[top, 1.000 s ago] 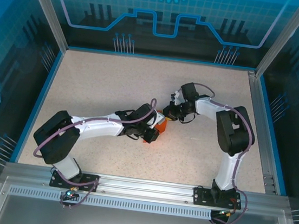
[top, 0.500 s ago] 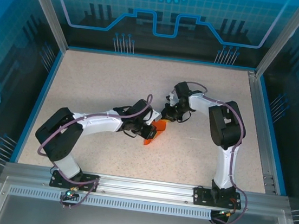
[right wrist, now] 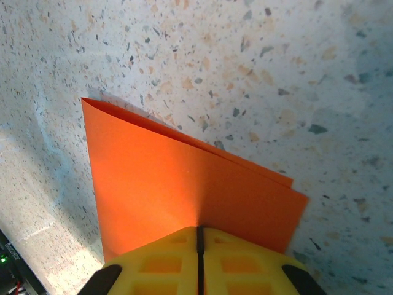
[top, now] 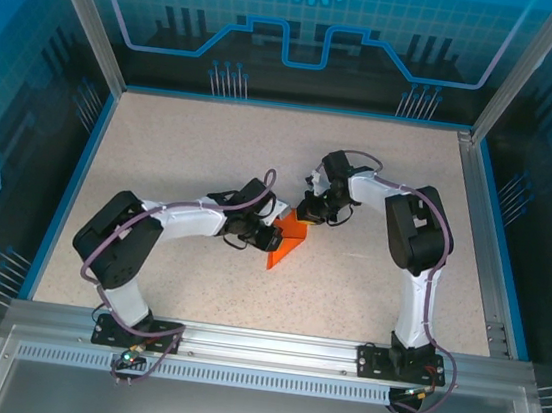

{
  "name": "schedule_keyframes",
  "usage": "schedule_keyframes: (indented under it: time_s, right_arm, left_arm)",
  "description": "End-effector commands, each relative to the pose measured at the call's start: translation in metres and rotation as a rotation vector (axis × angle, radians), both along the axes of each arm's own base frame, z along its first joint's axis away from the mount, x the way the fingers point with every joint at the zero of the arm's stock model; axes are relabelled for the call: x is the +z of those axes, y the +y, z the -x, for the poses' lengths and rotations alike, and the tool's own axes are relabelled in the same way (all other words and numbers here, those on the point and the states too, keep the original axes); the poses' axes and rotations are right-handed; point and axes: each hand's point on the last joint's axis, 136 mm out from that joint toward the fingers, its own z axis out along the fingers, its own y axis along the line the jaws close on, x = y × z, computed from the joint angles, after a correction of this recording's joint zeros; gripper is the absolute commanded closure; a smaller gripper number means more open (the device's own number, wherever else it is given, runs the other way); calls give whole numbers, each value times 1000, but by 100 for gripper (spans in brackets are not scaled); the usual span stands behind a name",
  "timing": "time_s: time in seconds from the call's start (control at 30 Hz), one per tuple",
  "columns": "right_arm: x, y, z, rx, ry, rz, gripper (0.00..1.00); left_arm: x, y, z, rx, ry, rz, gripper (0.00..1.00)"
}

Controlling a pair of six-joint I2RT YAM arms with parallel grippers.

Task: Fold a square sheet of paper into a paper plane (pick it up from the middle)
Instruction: Third fold the triangle at the center of the table.

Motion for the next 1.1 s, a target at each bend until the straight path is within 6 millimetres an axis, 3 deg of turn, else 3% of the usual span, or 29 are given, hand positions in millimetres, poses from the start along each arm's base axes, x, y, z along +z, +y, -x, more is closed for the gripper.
schedule_keyframes:
  time_s: [0.0,0.63,1.07]
  right_arm:
    - [-21,-7,23,28,76,76,92]
    - [-25,-6,29,29,90,72,93]
    - [-25,-6,29,33,92,76,93]
  left_arm:
    - [0,-2,-6,-20,-2,5,95]
    - [-6,4,-21,-1,0,-21,94]
    - [-12,8,-7,14,59,-16,93]
